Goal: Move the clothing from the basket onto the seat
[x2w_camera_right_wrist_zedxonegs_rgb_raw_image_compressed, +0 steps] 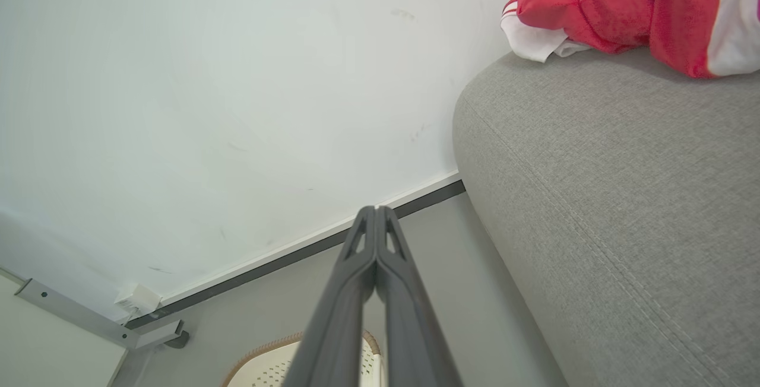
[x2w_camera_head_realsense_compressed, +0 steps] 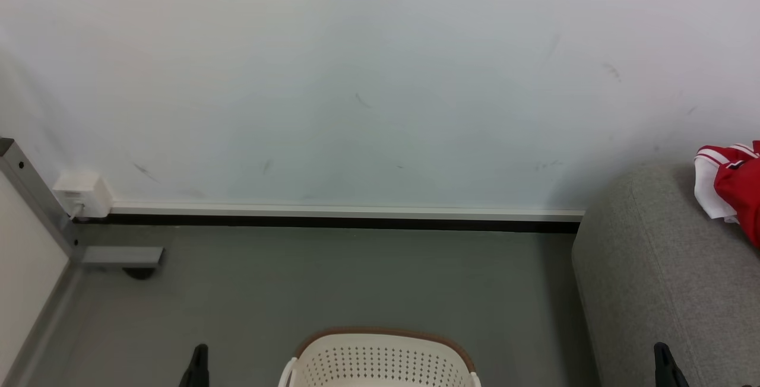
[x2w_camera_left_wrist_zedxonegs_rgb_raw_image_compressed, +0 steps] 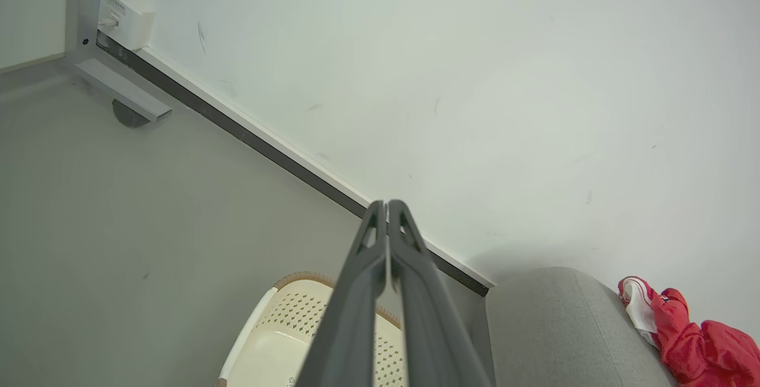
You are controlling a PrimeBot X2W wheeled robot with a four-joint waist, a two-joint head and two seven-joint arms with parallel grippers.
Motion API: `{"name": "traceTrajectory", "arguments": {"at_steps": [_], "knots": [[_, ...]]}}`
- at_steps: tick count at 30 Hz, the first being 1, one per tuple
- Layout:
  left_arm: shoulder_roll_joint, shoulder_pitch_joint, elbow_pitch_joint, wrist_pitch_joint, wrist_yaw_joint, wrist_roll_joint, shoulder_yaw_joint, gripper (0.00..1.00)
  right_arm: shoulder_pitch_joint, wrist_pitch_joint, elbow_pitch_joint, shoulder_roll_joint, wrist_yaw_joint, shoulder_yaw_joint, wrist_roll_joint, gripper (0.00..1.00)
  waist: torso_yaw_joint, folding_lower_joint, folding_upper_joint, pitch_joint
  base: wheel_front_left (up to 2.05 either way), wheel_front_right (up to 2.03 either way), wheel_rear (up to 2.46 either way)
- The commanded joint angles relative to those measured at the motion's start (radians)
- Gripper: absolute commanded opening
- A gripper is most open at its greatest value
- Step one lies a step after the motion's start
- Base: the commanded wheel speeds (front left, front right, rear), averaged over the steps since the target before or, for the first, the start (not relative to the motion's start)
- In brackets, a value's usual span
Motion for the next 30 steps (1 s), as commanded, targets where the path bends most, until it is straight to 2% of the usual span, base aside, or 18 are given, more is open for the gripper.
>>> {"name": "traceTrajectory", "arguments": {"at_steps": [1, 30], "knots": [[0.004, -0.027, -0.016, 0.01, -0.003, -0.038, 0.005, 0.0, -0.027, 0.01, -0.018, -0.01, -0.001, -0.007, 0.039, 0.0, 0.0, 0.0, 0.0, 0.001, 0.0, 0.0, 0.0], [0.007, -0.084, -0.027, 0.107, -0.005, -0.41, 0.031, 0.0, -0.084, 0.108, -0.041, -0.014, -0.001, -0.032, 0.426, 0.0, -0.01, 0.0, 0.0, 0.017, 0.0, 0.0, 0.0]]}}
